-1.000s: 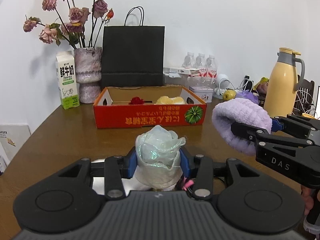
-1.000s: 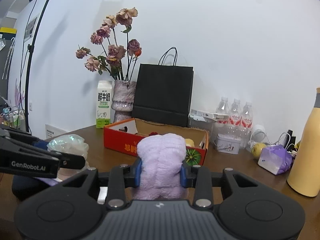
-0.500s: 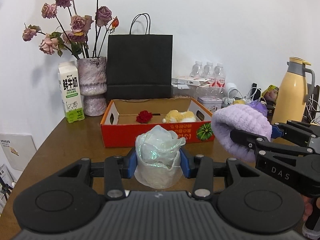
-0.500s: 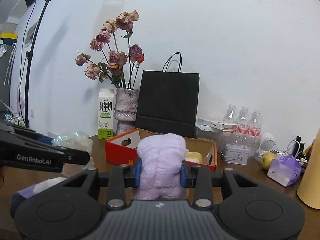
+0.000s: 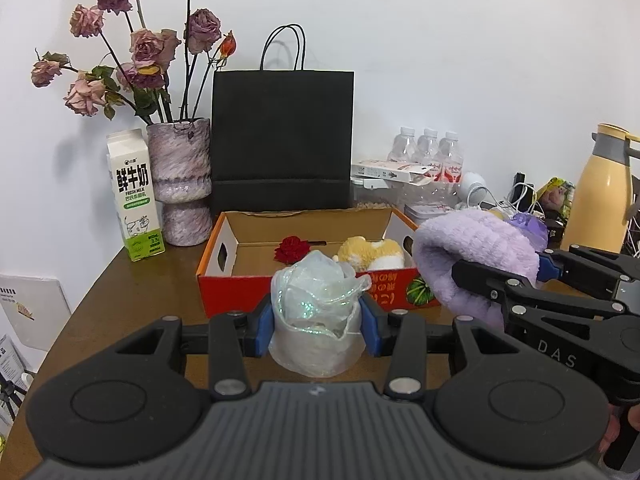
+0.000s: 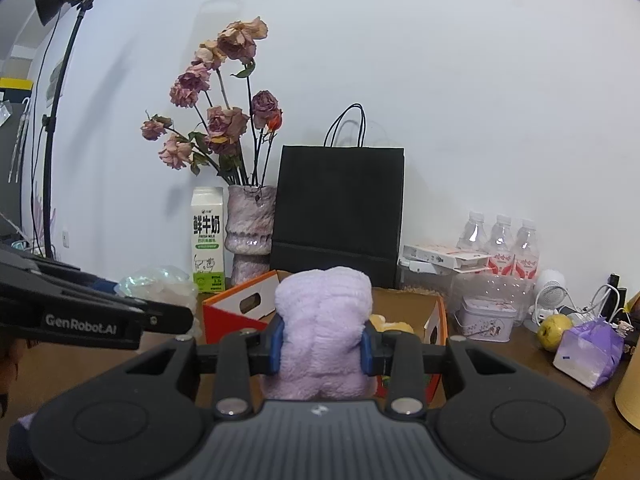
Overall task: Organize objects
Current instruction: 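Carry the cup in the left tool and towel in the right tool toward the red box, then open the left tool to drop the cup into the box while the right tool drops the towel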
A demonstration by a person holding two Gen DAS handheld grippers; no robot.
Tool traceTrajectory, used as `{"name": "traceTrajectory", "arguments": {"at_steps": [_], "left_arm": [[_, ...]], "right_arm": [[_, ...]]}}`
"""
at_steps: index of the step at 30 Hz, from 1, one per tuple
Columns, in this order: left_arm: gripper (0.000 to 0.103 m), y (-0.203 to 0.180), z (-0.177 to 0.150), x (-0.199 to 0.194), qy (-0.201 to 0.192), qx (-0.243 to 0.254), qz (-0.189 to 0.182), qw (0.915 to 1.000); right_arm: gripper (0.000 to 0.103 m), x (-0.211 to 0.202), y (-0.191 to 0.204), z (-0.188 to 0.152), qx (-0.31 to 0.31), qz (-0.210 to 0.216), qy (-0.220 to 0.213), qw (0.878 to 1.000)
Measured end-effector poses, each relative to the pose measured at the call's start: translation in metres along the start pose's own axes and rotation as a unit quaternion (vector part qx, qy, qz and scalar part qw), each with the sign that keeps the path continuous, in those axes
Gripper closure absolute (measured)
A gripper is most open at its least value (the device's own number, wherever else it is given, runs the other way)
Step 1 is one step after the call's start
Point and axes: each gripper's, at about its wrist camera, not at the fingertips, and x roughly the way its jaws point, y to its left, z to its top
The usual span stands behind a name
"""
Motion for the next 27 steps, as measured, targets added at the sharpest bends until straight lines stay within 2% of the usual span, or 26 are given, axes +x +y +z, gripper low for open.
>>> {"name": "traceTrajectory", "arguments": {"at_steps": [11, 18, 27], "left_arm": [[0.059, 0.002, 0.023, 0.034, 0.003, -0.004, 0.013, 0.9999], [0.059, 0.007, 0.032, 0.060, 0.016, -0.024, 0.025, 0.9993], [0.059, 0.014, 0.047, 0.094, 0.034, -0.049, 0.031, 0.9977]], "right_arm": [[0.069, 0.037, -0.010, 0.015, 0.013, 0.016, -0.012, 1.000], [0.069, 0.063, -0.019, 0.018, 0.028, 0.030, -0.005, 0.999], [0.069, 0.090, -0.036, 0.026, 0.037, 0.026, -0.006, 0.999]]}}
